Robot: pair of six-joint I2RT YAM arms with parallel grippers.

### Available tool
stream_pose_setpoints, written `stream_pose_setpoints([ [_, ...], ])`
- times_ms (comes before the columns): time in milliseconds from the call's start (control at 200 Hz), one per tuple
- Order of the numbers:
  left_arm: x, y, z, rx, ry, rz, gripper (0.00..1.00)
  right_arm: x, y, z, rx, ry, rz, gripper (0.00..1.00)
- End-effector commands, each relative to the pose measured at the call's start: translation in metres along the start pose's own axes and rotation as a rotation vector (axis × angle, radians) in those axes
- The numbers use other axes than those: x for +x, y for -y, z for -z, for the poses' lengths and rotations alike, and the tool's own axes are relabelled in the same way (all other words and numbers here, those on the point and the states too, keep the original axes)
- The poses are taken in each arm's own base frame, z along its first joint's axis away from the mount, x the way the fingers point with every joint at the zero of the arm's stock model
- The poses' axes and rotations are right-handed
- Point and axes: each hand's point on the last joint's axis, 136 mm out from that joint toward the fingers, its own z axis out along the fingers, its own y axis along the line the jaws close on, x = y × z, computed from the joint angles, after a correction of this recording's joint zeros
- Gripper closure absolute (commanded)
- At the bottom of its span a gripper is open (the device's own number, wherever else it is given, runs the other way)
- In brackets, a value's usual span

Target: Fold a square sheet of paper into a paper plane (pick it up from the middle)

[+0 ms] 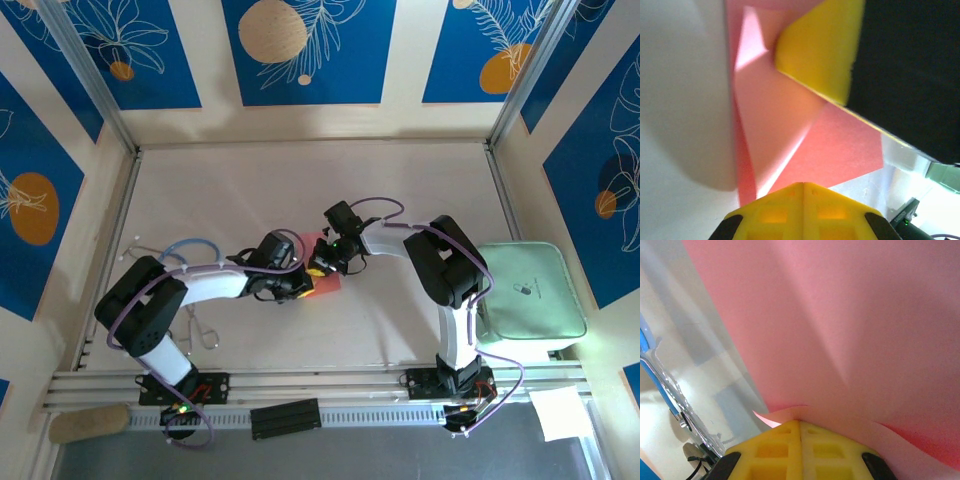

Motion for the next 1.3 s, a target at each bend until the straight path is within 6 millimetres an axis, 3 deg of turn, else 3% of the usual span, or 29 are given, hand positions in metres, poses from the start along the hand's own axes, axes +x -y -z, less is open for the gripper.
stream_pose_setpoints([
  [0,0.000,0.007,-0.003,0.032,-0.004,-0.007,0.98,0.014,0.075,-0.018,0.248,-0.032,-0.136,0.98],
  [375,-0.009,-0.002,-0.011,-0.023,0.020,-0.014,0.96,0.015,0.075,-0.018,0.252,-0.033,-0.134,0.98],
  [690,-0.002,-0.024,-0.014,-0.076,0.012,0.012,0.96,0.014,0.077,-0.018,0.255,-0.034,-0.134,0.98],
  [1291,0.014,-0.046,-0.014,-0.127,-0.034,0.049,0.96,0.014,0.079,-0.019,0.264,-0.037,-0.135,0.98],
])
